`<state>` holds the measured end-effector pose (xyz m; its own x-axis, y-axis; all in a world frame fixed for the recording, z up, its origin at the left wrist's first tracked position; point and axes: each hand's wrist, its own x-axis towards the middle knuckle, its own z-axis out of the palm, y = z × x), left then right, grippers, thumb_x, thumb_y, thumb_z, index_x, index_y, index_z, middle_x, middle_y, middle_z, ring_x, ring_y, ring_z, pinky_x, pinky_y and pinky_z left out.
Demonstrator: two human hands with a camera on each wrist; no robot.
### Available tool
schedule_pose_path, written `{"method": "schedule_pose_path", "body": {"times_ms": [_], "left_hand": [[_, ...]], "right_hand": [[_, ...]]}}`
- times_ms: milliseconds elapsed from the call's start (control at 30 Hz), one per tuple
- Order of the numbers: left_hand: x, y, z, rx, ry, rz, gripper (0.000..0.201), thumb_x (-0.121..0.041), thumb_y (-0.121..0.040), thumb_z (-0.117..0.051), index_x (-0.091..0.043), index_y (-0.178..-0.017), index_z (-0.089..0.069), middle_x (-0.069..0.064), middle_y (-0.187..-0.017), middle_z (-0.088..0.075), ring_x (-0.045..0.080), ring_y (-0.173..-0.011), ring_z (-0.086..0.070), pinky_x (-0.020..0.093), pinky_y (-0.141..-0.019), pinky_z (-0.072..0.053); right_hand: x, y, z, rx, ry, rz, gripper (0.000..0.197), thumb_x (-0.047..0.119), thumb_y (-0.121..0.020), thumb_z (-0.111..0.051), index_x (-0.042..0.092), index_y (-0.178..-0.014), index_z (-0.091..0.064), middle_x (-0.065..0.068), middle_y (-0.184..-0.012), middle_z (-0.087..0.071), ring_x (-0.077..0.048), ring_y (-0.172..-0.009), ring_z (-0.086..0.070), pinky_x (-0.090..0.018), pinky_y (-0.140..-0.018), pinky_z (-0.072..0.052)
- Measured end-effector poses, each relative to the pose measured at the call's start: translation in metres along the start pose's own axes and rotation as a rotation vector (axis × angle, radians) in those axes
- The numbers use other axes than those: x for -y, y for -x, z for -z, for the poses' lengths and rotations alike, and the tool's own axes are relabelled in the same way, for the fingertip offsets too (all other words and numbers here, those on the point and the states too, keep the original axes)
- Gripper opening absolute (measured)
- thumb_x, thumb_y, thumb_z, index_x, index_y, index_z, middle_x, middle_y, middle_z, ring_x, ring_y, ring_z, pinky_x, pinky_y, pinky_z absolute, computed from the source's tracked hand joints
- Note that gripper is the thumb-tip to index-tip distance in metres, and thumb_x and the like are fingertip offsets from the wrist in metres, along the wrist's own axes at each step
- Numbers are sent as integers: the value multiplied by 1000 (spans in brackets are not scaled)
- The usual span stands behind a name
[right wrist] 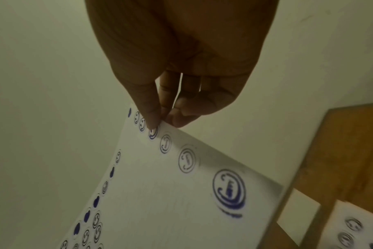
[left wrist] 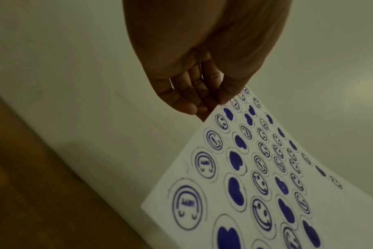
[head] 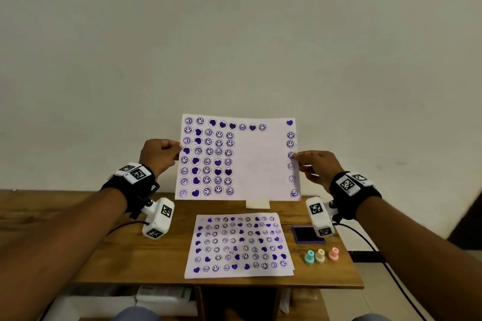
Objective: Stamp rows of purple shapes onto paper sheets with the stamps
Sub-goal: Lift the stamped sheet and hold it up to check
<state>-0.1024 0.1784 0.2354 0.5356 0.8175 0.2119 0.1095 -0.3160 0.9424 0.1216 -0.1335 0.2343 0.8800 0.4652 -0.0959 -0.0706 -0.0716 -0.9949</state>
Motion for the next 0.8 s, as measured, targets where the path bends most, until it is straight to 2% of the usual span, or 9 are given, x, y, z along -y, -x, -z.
{"method": "schedule_pose_path", "body": {"times_ms": [167,267,333,400,467,533,567,700,800], "left_hand": [[53,9,-7,59,-46,99,10,-15,-86,-69,-18,-77,-71,9,-86,-74,23,-79,-71,33,-73,-56],[90,12,-14,93,-84,180,7,-13,-86,-69,-17,-80,-71,10,-88,-75,26,-83,-72,45,-83,-58],[109,18,-20,141,-108,229,7,-11,-87,-68,-15,-82,-71,12,-88,-74,27,-82,-71,47,-86,-57],[130,22,-29,183,-136,268,7,-9,-87,-67,-12,-82,-71,14,-89,-74,26,-80,-70,44,-87,-57],[149,27,-36,210,-175,309,7,-8,-88,-66,-7,-84,-72,15,-90,-74,23,-75,-68,36,-79,-58],[168,31,-44,229,-196,352,9,-6,-88,-65,-1,-89,-73,16,-88,-73,19,-66,-66,24,-57,-55],[176,31,-47,232,-212,368,10,-6,-88,-65,0,-90,-73,14,-84,-73,16,-61,-63,21,-50,-51],[206,31,-58,291,-293,443,10,-8,-86,-66,-2,-83,-73,10,-71,-71,8,-44,-56,19,-44,-40],[222,26,-60,349,-318,513,9,-5,-84,-64,-2,-82,-73,16,-75,-72,15,-48,-59,21,-48,-41]], "right_hand": [[-54,-7,-10,-18,-9,-108,8,8,-80,-81,5,-81,-74,-13,-76,-68,-18,-57,-50,-23,-54,-36],[-91,-16,-15,-29,61,-182,10,8,-77,-83,5,-73,-76,-16,-72,-66,-19,-51,-44,-21,-47,-30],[-114,-21,-18,-30,142,-226,14,10,-79,-83,5,-69,-74,-14,-69,-69,-19,-48,-47,-22,-45,-32],[-137,-26,-24,-42,245,-245,26,10,-80,-82,9,-61,-64,-10,-62,-67,-18,-45,-51,-24,-45,-39],[-158,-31,-28,-75,356,-227,39,10,-80,-83,12,-53,-55,-5,-50,-61,-18,-42,-48,-24,-44,-40],[-172,-33,-32,-70,493,-247,35,16,-82,-81,11,-55,-60,1,-46,-60,-16,-41,-49,-23,-42,-39],[-177,-34,-34,-56,567,-262,31,20,-83,-81,11,-58,-64,2,-50,-63,-16,-44,-52,-24,-45,-41],[-201,-41,-38,-39,750,-301,24,30,-82,-79,16,-64,-71,1,-70,-73,-21,-71,-70,-32,-72,-59],[-215,-45,-41,-23,819,-333,20,34,-83,-79,16,-75,-76,-2,-80,-77,-27,-79,-74,-41,-82,-62]]}}
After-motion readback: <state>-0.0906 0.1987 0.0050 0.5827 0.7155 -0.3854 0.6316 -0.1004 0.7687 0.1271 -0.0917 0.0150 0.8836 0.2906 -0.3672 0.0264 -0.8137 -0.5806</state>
